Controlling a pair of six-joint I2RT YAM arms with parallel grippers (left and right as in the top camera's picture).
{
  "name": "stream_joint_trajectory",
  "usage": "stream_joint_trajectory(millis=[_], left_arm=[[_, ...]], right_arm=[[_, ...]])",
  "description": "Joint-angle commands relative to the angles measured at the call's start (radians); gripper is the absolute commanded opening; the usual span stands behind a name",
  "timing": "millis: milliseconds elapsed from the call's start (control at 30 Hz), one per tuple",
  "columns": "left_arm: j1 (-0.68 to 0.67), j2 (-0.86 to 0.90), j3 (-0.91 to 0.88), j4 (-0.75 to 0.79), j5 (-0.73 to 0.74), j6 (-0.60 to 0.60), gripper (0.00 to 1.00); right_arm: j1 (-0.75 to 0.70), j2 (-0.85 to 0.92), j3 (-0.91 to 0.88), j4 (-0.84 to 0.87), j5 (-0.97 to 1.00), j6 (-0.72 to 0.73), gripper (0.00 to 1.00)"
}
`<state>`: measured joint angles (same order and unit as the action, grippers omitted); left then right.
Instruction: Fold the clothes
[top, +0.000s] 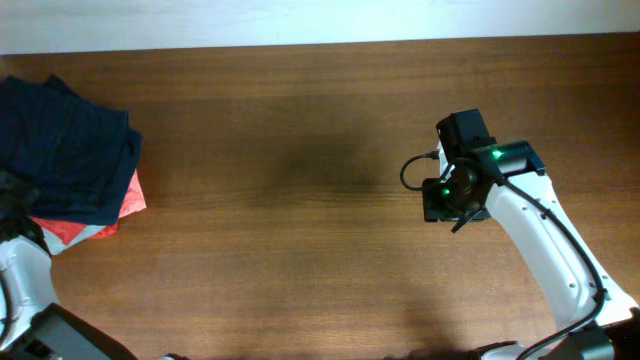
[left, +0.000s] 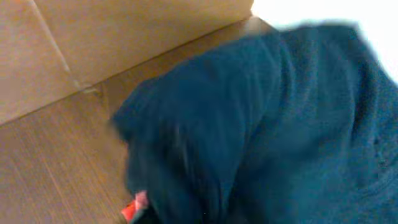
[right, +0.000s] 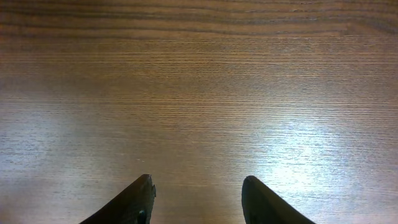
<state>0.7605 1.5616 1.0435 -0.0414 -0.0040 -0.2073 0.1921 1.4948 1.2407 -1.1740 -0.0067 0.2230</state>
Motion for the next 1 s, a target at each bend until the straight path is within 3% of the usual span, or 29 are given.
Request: stream_joint_trajectory(millis=[0, 33, 233, 467, 600, 633, 767, 967], left_arm=[[0.024, 0.020, 0.035, 0.000, -0.009, -0.014, 0.92], [0.026, 0.023, 0.035, -0.004, -0.009, -0.015, 0.99], [0.035, 0.026, 0.035, -0.034, -0.010, -0.092, 0.99], [0.035, 0.026, 0.035, -0.050, -0.006, -0.092, 0.99], [0.035, 0.011, 0.041, -0.037, 0.181, -0.092, 0.99], [0.035, -0.009, 0.056, -0.035, 0.342, -0.092, 0.99], [0.034, -0.072, 0.110, -0.107, 0.587, -0.093, 0.99], [0.005, -0.192, 0.182, -0.329, 0.583, -0.121, 0.99]], right_arm=[[-0.003, -0.017, 0.010, -0.001, 0.019, -0.010, 0.50], [-0.003, -0.017, 0.010, -0.001, 0.019, -0.009, 0.50], [-0.004, -0.017, 0.010, -0.001, 0.019, -0.010, 0.51], [-0.003, -0.017, 0.010, 0.000, 0.019, -0.010, 0.51], [-0.004, -0.017, 0.010, 0.000, 0.019, -0.017, 0.50], [-0.004, -0.017, 0.010, 0.003, 0.019, -0.025, 0.51], [-0.004, -0.017, 0.011, 0.009, -0.016, -0.025, 0.53], [-0.004, -0.017, 0.011, 0.116, -0.153, -0.062, 0.63]])
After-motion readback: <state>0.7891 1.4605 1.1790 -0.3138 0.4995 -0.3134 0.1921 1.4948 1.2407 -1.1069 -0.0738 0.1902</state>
